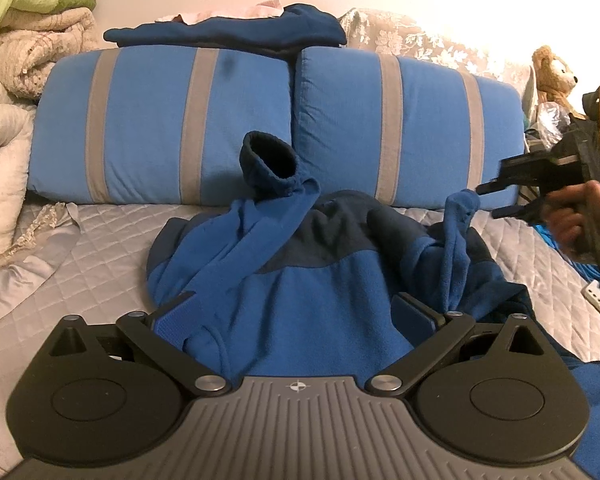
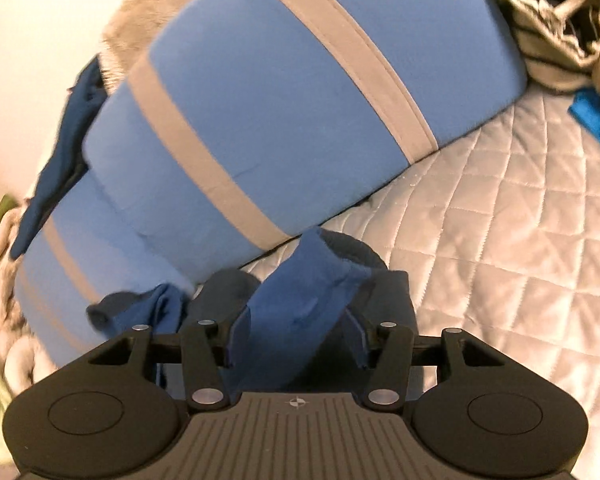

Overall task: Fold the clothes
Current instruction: 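Pull the held sleeve outward away from the jacket body with the right tool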

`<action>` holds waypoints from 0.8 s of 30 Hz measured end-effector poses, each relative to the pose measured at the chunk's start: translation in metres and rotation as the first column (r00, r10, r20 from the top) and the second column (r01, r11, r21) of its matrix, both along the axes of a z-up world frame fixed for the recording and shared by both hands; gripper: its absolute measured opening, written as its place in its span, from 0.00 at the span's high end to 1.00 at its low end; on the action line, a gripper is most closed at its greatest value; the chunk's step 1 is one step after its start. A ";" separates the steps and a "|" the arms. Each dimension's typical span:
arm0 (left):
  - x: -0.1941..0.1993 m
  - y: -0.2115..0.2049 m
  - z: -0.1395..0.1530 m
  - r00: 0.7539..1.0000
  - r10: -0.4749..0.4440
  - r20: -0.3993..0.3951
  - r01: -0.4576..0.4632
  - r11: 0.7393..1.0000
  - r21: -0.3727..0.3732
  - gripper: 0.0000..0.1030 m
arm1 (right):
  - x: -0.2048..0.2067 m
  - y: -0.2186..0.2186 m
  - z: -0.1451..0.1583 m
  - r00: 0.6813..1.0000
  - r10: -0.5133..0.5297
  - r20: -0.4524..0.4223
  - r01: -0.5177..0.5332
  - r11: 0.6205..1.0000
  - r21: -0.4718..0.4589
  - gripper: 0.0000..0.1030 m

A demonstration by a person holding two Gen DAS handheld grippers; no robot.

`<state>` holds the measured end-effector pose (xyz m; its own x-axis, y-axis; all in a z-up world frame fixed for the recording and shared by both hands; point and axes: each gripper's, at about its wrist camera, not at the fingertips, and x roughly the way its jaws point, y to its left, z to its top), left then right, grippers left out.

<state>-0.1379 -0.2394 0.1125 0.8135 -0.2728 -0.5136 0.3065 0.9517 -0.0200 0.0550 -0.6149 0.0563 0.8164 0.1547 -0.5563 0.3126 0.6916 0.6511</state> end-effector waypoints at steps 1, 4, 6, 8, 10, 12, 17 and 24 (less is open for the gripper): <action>0.000 0.000 0.000 1.000 0.001 -0.002 -0.001 1.000 -0.003 0.00 | 0.008 0.001 -0.004 1.000 -0.010 -0.012 0.010 1.000 -0.002 0.47; 0.002 0.001 -0.001 1.000 0.007 -0.009 -0.007 1.000 -0.011 0.00 | 0.030 -0.001 -0.015 0.998 -0.045 -0.054 0.045 0.999 0.001 0.47; 0.002 0.002 -0.002 1.000 0.007 -0.013 -0.007 1.000 -0.017 0.00 | 0.041 -0.003 -0.022 0.995 -0.058 -0.077 0.059 0.998 0.010 0.47; 0.002 0.002 -0.002 1.000 0.009 -0.014 -0.009 1.000 -0.019 0.00 | 0.048 -0.004 -0.028 0.994 -0.063 -0.092 0.065 0.998 0.014 0.51; 0.003 0.002 -0.002 1.000 0.008 -0.015 -0.008 1.000 -0.020 0.00 | 0.052 -0.005 -0.031 0.990 -0.057 -0.131 0.059 0.998 0.007 0.66; 0.003 0.002 -0.002 1.000 0.006 -0.015 -0.006 1.000 -0.021 0.00 | 0.052 -0.004 -0.030 0.982 -0.052 -0.184 0.050 0.999 -0.015 0.78; 0.002 0.001 -0.002 1.000 0.006 -0.014 -0.006 1.000 -0.021 0.00 | 0.041 -0.007 -0.022 0.972 -0.025 -0.234 0.003 0.995 -0.095 0.87; 0.001 -0.001 -0.002 1.000 0.008 -0.012 -0.008 1.000 -0.012 0.00 | 0.036 0.038 0.003 0.969 -0.018 -0.246 -0.161 0.707 -0.689 0.89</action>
